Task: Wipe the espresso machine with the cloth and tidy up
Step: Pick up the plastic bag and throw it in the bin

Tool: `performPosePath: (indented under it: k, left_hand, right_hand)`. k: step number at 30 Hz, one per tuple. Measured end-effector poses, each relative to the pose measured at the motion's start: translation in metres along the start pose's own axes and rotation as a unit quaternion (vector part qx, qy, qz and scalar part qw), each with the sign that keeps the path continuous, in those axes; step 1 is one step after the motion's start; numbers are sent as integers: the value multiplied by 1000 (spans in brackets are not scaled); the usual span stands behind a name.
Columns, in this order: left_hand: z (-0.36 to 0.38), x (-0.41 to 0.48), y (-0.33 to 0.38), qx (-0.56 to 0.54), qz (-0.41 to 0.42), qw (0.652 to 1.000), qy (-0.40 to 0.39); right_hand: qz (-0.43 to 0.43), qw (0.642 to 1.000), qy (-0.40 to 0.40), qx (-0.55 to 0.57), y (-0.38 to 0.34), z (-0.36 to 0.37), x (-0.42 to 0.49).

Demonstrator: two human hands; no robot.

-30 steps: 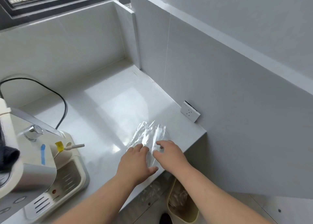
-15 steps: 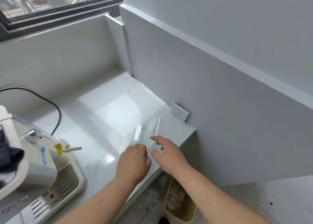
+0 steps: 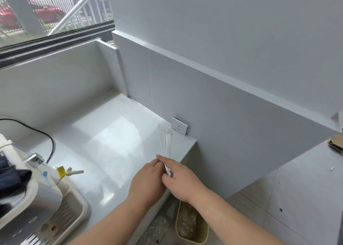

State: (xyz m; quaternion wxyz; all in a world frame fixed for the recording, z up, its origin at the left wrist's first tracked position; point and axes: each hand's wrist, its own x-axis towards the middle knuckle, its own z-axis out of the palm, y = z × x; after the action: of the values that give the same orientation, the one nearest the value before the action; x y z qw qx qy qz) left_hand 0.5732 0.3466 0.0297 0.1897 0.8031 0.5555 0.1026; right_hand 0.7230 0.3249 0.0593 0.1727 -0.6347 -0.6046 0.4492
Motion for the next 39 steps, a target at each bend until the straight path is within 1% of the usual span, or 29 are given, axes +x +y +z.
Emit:
performPosePath:
  k: [4,8,12,15,18,20,23,32,39]
  left_hand:
    - [-5,-3,20,4,42,999,-14]
    - [-8,-10,34,17,58,998,-33]
    - [-8,-21,41,24,90,994,-50]
    - [-7,-29,45,38,111,991,-63]
    - [-5,-37,47,55,127,986,-94]
    - [-3,-40,46,68,134,983,-108]
    - [2,-38,44,89,136,981,-107]
    - [43,-6,24,116,78,978,-152]
    - [76,33,9,113,59,981,-149]
  right_hand:
    - [23,999,41,-19,7,-10,-16]
    - [54,995,78,-43,18,-16,-34]
    - [75,988,109,-84,32,-17,-57]
    - [87,980,127,-126,41,-16,-77]
    - [101,974,134,-150,46,-12,-98]
    - [100,972,135,-167,49,-9,-106]
    - [107,969,128,-185,60,-5,-108]
    - [124,970,79,-194,103,-2,-85]
    - [131,971,52,-196,139,-2,-65]
